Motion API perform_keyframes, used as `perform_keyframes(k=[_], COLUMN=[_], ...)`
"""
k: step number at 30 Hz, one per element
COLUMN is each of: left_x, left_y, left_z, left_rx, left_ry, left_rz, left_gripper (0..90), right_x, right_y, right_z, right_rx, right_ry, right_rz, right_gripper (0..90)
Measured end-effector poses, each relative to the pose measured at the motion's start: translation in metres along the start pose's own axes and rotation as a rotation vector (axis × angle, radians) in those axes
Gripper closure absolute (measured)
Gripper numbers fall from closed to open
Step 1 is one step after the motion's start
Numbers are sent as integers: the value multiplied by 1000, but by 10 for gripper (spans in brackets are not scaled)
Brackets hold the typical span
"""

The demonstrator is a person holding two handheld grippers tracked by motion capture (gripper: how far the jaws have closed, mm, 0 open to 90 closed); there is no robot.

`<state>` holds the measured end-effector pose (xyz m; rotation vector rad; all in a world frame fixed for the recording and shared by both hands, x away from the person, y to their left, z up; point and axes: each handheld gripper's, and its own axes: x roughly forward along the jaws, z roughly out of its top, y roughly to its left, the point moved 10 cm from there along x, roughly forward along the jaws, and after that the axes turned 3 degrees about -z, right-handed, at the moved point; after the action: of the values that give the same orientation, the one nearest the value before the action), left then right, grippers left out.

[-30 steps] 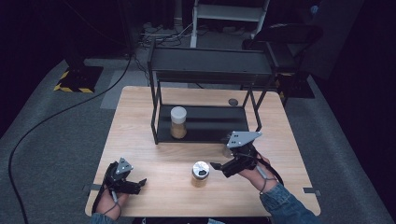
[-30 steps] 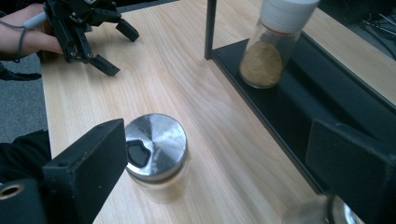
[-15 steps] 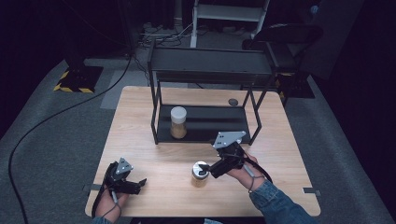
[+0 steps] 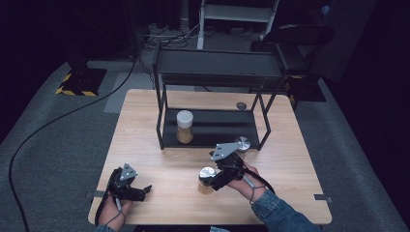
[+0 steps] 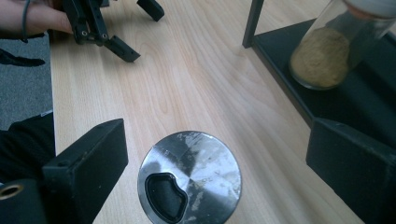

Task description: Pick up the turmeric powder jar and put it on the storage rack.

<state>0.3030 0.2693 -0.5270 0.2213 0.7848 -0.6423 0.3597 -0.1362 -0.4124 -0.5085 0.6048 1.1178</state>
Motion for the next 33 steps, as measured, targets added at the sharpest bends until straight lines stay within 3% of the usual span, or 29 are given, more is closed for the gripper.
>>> perform_keyframes(k=[16, 33], left_x=[0, 0], left_y=[0, 0], left_z=[0, 0], left_rx=[1, 4], left_ry=[0, 3], left_rz=[-1, -3], left_gripper=[26, 22], right_x=[20, 43], right_y=[9, 9], right_z=[-14, -18], right_rx=[-15, -34], right_ry=[70, 222], right_rz=[11, 54], right_gripper=[115, 269])
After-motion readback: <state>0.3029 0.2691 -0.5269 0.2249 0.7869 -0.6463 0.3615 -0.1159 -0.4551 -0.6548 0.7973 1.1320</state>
